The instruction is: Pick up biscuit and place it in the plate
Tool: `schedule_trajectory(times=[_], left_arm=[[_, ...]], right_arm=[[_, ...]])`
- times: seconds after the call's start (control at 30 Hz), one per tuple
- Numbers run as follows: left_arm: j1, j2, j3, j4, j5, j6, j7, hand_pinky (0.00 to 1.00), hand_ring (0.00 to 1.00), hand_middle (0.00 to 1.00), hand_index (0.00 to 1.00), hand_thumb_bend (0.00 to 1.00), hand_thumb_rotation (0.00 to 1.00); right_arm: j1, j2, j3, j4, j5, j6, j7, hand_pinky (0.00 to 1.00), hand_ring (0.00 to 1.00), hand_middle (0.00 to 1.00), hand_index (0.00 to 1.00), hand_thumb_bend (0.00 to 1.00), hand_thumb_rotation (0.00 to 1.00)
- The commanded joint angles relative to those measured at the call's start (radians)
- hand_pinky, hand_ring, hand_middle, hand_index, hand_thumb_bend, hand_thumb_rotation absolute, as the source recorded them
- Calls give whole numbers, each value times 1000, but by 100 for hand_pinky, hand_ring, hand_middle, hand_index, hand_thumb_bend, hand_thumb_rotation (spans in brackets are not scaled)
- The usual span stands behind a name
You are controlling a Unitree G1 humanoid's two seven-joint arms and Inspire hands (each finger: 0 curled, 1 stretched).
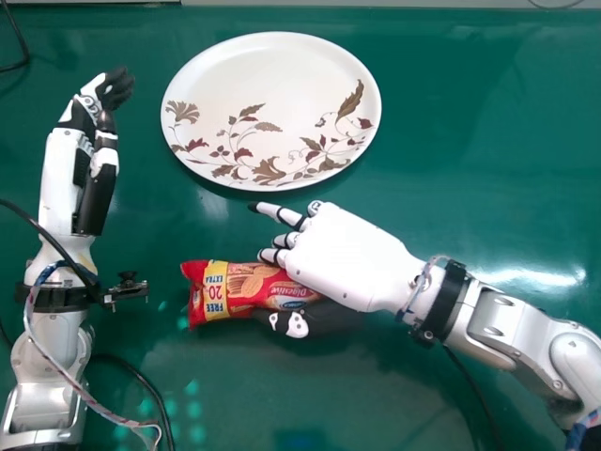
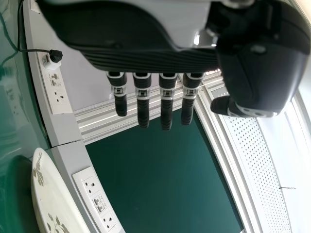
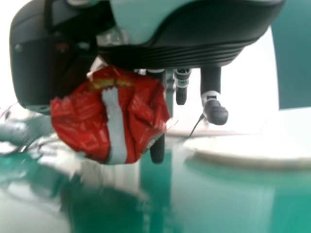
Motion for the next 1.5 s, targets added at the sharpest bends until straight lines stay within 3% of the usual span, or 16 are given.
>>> schedule_trajectory(times=[0.0, 0.1, 0.4, 0.5, 0.8, 0.93, 1.07, 1.17, 1.33, 1.47], left_arm=[[35, -6, -3, 23, 1, -1, 0, 93, 89, 89, 90, 20, 6], [36, -7, -6, 23, -5, 2, -3, 94, 89, 89, 90, 20, 7], [42, -4, -8, 9, 1, 14, -7, 95, 90, 89, 90, 20, 8], [38, 0, -10, 19, -2, -2, -12, 94, 89, 89, 90, 19, 8], [62, -1, -13, -36, -4, 39, -32, 94, 89, 89, 90, 19, 8], [74, -3, -15, -59, -15, 58, -45, 96, 90, 89, 90, 20, 10], [76, 0, -14, -65, -5, 44, -41, 93, 89, 89, 90, 20, 10], [78, 2, -14, -66, -14, 39, -48, 92, 89, 89, 90, 20, 7], [76, 1, -13, -71, -11, 40, -46, 92, 89, 89, 89, 20, 14], [77, 3, -9, -73, -6, 37, -43, 90, 88, 88, 89, 19, 14]], right_arm=[[-12, -6, -47, -50, 68, 18, 37, 8, 42, 48, 48, 52, 0], [-49, -5, -104, -77, 158, 52, 92, 9, 37, 43, 51, 51, 0], [-281, -19, -170, -27, 247, 113, 203, 9, 39, 45, 50, 51, 0], [-374, -6, -152, 27, 266, 143, 249, 13, 39, 45, 50, 51, 0], [-656, 73, -18, 314, 92, 188, 232, 9, 36, 44, 51, 51, 0], [-746, 105, 34, 449, 46, 175, 182, 9, 38, 46, 50, 51, 0], [-867, 163, 112, 679, -3, 166, 116, 8, 37, 44, 50, 51, 0], [-942, 202, 168, 827, -39, 169, 72, 7, 41, 49, 48, 52, 0], [-1033, 253, 253, 1060, -85, 133, -84, 7, 42, 49, 47, 52, 0], [-1073, 276, 312, 1171, -115, 134, -144, 7, 42, 50, 47, 52, 0]])
